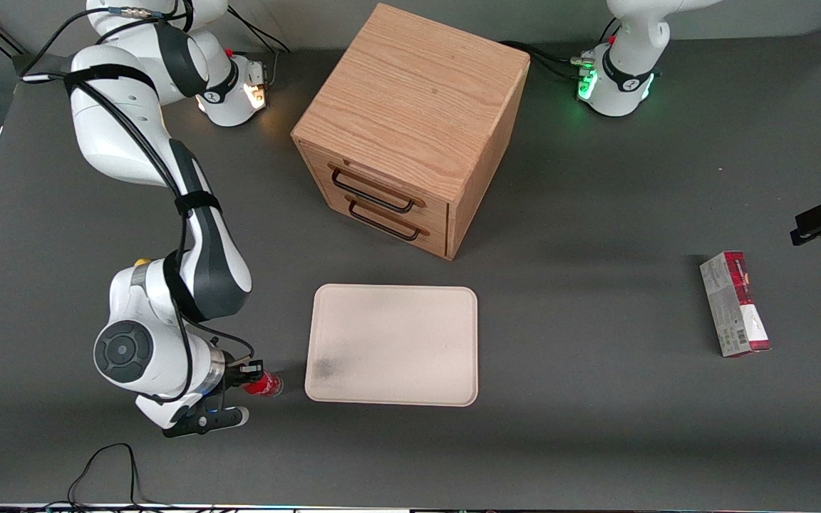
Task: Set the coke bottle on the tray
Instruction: 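Move the open right gripper down to the red Coca-Cola bottle, then close the right gripper on the red bottle and lift it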
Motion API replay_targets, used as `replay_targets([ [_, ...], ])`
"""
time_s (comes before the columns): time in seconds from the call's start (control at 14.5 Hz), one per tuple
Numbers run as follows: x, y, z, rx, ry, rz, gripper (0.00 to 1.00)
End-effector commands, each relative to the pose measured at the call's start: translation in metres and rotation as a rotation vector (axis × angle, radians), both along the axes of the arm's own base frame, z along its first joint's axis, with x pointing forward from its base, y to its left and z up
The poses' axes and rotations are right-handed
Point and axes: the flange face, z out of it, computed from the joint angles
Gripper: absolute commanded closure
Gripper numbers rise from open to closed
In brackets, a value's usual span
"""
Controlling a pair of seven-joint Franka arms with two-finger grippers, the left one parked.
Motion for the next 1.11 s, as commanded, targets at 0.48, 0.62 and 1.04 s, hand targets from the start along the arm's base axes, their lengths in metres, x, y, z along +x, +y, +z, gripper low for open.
replay_targets([
  [0.48,-0.045,-0.013,0.148,-0.015,0.062,0.017,1.00],
  [0.62,-0.066,-0.018,0.196,-0.014,0.066,0.017,1.00],
  [1.04,-0.109,-0.028,0.273,-0.012,0.072,0.017,1.00],
])
